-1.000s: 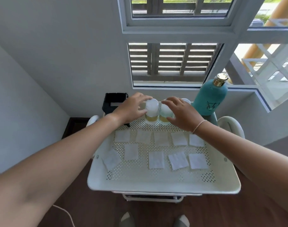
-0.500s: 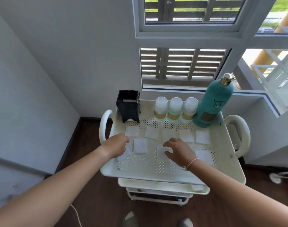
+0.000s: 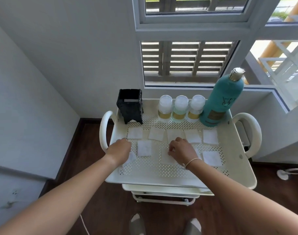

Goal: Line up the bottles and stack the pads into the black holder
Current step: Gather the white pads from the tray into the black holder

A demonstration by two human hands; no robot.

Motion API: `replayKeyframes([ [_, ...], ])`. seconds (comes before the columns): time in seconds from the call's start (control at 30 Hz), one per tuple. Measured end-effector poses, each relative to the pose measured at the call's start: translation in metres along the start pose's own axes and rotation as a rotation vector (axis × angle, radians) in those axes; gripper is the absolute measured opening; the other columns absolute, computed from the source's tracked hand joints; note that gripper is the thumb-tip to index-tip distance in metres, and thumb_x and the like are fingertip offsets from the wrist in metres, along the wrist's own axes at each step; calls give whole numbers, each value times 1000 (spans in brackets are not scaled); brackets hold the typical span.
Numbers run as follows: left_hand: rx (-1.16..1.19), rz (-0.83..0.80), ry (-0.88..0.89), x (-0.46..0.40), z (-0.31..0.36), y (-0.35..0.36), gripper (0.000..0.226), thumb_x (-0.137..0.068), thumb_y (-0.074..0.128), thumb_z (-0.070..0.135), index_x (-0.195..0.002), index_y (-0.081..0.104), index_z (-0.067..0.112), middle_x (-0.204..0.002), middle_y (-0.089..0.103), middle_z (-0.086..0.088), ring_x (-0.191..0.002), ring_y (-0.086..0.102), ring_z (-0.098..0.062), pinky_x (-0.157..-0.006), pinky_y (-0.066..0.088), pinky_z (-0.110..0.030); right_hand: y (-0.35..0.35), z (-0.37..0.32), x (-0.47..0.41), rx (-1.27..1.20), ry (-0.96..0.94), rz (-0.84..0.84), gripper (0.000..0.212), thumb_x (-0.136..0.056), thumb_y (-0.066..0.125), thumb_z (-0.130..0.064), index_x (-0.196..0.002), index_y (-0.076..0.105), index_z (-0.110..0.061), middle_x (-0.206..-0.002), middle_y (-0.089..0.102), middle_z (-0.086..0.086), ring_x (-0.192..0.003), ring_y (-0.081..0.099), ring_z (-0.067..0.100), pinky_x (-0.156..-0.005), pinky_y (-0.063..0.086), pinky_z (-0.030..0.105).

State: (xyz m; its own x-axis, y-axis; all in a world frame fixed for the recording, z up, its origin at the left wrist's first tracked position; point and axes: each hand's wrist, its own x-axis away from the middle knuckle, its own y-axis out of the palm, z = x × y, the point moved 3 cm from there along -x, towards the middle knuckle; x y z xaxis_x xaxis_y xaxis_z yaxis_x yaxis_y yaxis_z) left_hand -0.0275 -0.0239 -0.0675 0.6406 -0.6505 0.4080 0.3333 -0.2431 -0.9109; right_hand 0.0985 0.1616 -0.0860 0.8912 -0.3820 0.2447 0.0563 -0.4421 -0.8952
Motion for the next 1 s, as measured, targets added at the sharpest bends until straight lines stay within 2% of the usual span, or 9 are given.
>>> replayKeyframes([
  [0.13,203,-27,36,-3,-2,-7,16,-87,50,9,-94,64,11,-107,57,-7,-92,57,-21,-75,48,-30,-10,1,8,-117,-32,0,13,-82,61,-21,-91,64,-12,-104,62,7,-97,52,25,-82,44,32],
  [0.23,395,-57,106,-7,2,-26,6,-85,59,16,-88,62,20,-92,62,1,-81,58,-12,-62,42,-17,-29,9,19,-331,-23,-21,6,-81,64,-20,-84,63,-15,-90,66,2,-82,58,17,-75,49,27],
  [0.33,450,-123,188,-12,11,-43,10,-81,66,19,-87,61,24,-76,54,11,-66,50,-2,-51,36,-10,-49,23,29,-468,-13,-84,5,-79,66,-15,-84,64,-18,-83,66,0,-81,62,18,-76,51,24],
  [0.47,458,-229,189,-24,20,-49,20,-79,68,15,-94,58,23,-76,48,9,-65,47,-6,-55,38,-18,-63,45,32,-357,26,-161,20,-82,63,-14,-101,67,-14,-93,67,2,-84,59,14,-78,44,22],
  [0.6,402,-308,190,-31,27,-44,19,-81,64,10,-96,60,21,-82,47,8,-68,51,-9,-56,44,-18,-59,54,32,-226,32,-255,19,-84,61,-16,-101,67,-11,-103,69,4,-84,55,10,-79,39,18],
  [0.8,360,-368,197,-38,26,-42,21,-83,58,5,-93,60,24,-80,48,8,-67,50,-8,-53,42,-15,-54,50,24,-136,6,-317,19,-86,57,-20,-102,66,-14,-106,68,3,-85,53,11,-80,39,21],
  [0.9,376,-366,194,-40,26,-44,27,-83,53,2,-91,62,25,-82,53,8,-69,51,-9,-56,43,-17,-58,47,19,-132,-9,-328,19,-87,53,-19,-102,65,-15,-99,65,-1,-87,52,12,-80,38,22],
  [1.0,447,-372,187,-39,27,-45,31,-81,49,0,-92,66,24,-83,58,8,-70,52,-9,-58,43,-18,-63,49,19,-202,5,-346,13,-85,51,-17,-86,62,-24,-82,58,-10,-82,52,14,-67,38,21],
])
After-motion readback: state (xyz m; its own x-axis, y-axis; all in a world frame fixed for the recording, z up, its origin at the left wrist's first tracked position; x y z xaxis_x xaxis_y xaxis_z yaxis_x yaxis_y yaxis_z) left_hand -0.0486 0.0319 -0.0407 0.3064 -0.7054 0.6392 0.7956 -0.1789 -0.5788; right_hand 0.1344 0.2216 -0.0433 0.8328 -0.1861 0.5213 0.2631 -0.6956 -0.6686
